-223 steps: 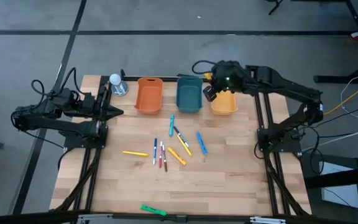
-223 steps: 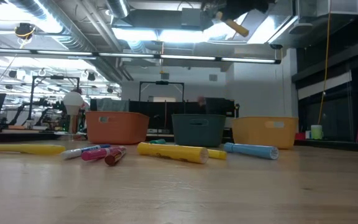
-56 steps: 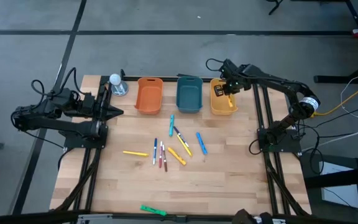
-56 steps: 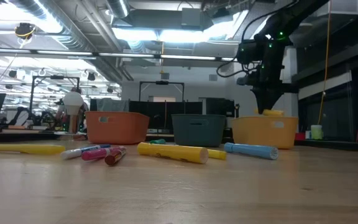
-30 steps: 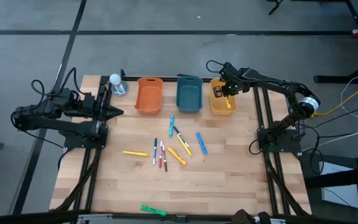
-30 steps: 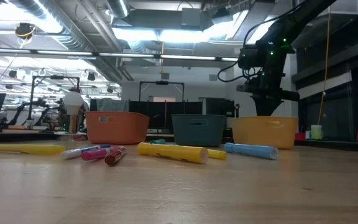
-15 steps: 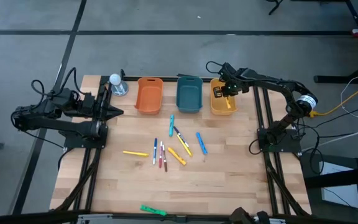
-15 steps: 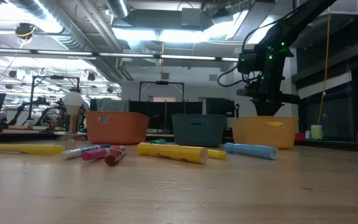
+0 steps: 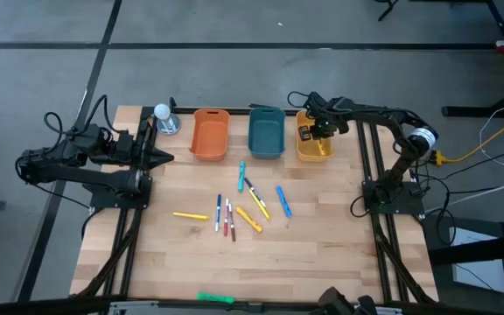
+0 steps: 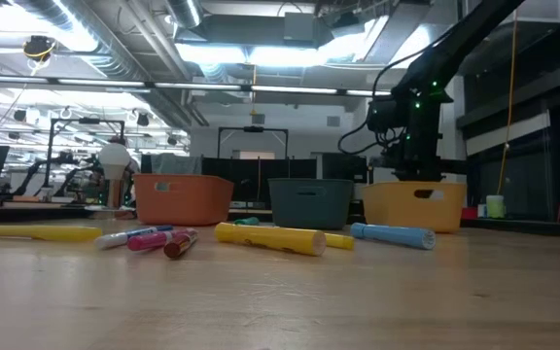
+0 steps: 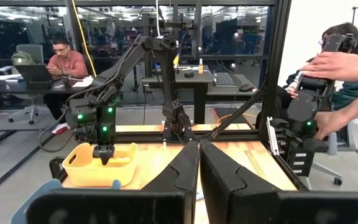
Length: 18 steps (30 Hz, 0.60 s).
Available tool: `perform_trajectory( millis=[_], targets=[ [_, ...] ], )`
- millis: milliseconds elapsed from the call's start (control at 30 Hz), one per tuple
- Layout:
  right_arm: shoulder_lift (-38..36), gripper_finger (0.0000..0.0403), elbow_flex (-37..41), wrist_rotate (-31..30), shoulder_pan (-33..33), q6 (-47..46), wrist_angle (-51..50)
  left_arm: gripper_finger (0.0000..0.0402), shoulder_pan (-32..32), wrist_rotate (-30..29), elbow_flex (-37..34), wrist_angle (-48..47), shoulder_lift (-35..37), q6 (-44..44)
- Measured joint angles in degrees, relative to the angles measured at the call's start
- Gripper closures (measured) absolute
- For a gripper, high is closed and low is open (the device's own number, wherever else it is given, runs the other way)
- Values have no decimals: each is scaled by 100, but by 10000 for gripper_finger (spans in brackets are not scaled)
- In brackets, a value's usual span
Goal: Pick & Place Markers
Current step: Put the right yellow highlighter pen into the yellow bin, then put the blue highlighter pen into the yellow bin
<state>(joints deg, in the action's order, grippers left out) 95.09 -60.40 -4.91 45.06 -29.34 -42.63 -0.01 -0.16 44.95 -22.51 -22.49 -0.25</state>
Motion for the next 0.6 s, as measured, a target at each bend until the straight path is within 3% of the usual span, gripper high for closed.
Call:
perform_trajectory(
  millis=[600],
  targets=[
    [18, 286, 0, 17, 0, 111, -2, 391, 0, -2, 0, 1, 1, 0]
  ],
)
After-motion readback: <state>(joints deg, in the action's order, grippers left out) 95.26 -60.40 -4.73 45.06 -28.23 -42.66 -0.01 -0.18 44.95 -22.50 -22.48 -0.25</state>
